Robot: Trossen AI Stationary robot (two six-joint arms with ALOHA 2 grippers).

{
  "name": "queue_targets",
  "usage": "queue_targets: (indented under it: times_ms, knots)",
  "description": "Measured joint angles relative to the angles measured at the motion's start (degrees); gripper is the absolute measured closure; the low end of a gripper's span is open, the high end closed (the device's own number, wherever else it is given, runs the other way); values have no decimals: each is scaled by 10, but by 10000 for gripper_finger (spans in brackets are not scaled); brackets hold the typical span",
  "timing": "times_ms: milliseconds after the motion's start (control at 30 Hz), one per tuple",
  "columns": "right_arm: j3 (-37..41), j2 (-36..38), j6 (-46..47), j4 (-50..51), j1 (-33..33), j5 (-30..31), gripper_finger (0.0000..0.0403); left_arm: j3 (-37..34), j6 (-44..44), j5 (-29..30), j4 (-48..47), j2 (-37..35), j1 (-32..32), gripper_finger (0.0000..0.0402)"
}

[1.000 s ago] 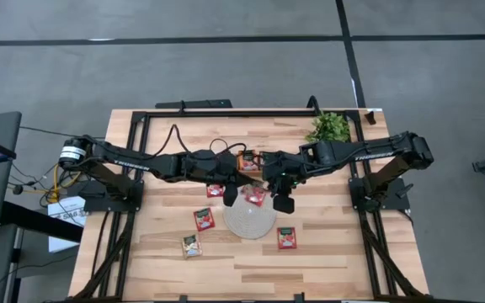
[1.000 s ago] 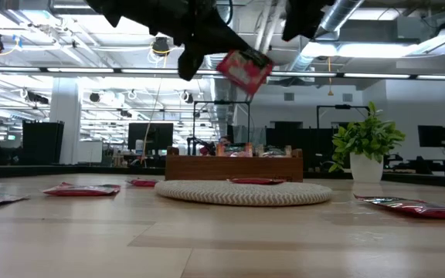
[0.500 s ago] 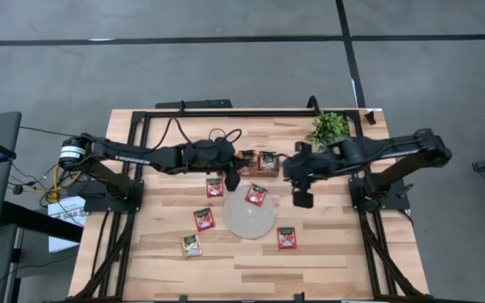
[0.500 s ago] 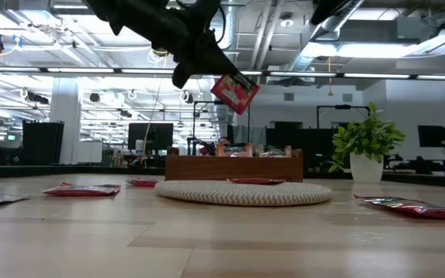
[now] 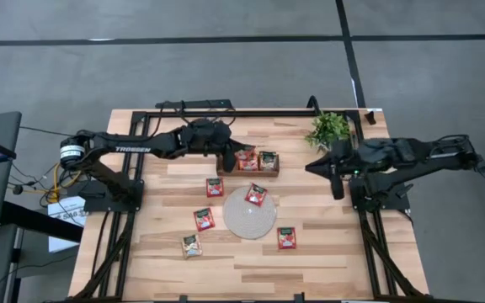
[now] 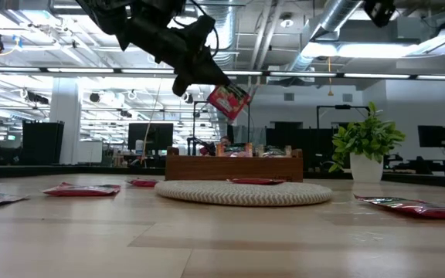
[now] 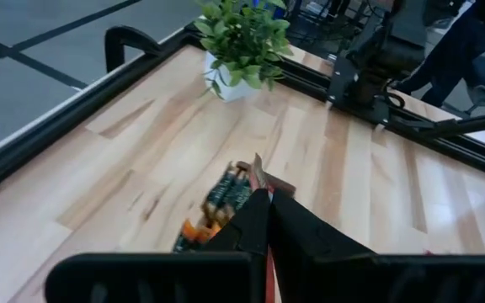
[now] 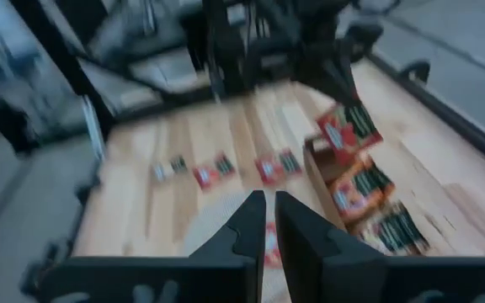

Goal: Pick & Place Tea
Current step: Put the red tea bag into the left section of the wooden organizer

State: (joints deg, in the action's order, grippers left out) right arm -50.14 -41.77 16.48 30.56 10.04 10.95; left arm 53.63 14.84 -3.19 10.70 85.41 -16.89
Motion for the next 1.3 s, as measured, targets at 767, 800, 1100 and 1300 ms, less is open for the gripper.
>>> queue_targets:
  times_ms: [767, 800, 1100, 1300]
  knots:
    - [106, 135, 71, -71, -16, 42, 389, -295, 89, -40, 329, -89, -75, 401]
    - [106, 135, 71, -71, -16, 42, 389, -297, 89, -35, 339, -86, -75, 401]
    - [106, 135, 91, -71, -16, 42, 390, -303, 88, -35, 424, -4, -75, 401]
    - [106, 135, 105, -71, -16, 42, 387, -302, 87, -35, 480, 55, -87, 401]
